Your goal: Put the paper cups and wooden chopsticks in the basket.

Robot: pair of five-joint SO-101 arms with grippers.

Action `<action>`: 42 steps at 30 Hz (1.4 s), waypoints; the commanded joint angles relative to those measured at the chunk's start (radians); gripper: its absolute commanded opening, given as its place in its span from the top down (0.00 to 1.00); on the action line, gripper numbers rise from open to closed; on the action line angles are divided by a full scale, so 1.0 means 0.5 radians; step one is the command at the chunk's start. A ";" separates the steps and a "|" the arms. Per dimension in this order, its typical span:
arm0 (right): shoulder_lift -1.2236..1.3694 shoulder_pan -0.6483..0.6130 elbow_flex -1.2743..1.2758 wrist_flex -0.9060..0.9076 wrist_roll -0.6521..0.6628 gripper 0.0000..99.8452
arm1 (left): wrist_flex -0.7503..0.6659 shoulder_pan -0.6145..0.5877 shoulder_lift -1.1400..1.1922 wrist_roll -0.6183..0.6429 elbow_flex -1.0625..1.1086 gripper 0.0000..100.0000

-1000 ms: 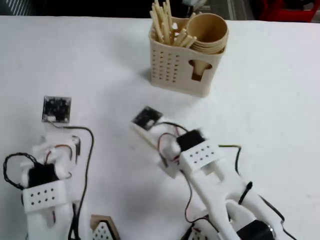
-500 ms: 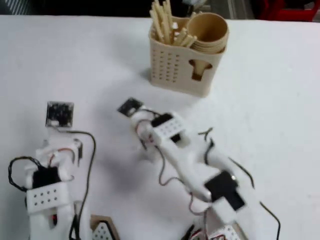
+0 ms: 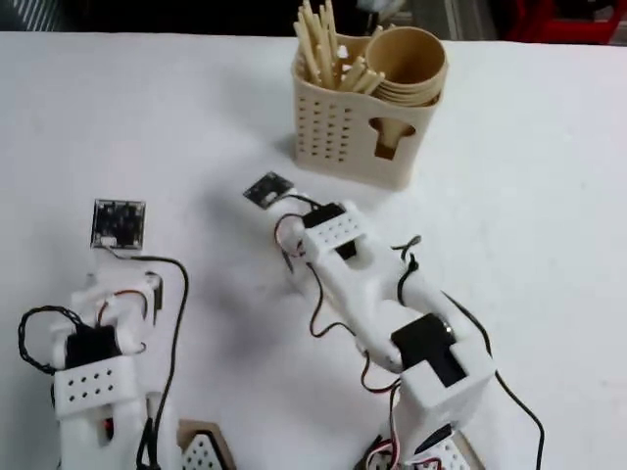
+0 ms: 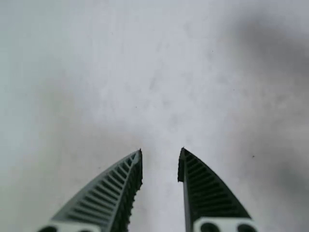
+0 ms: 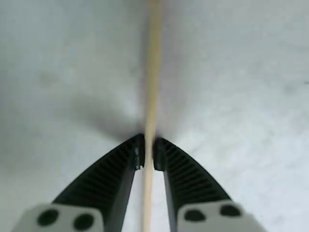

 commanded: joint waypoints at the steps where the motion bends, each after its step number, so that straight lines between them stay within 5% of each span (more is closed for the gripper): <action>1: -0.201 -0.020 -0.006 0.146 -0.012 0.98 | -0.043 0.023 -0.041 -0.028 0.003 0.86; 10: -1.048 0.008 -0.123 0.560 -0.021 0.98 | -0.141 0.026 -0.041 -0.028 0.061 0.86; 19: -1.266 0.121 -0.924 0.658 -0.046 0.98 | -0.141 0.026 -0.041 -0.028 0.068 0.86; 32: -0.658 0.339 -2.111 -0.100 -0.476 0.98 | -0.141 0.026 -0.044 -0.031 0.077 0.86; 42: -0.127 0.588 -2.338 -0.812 -0.534 0.98 | -0.141 0.026 -0.044 -0.031 0.077 0.86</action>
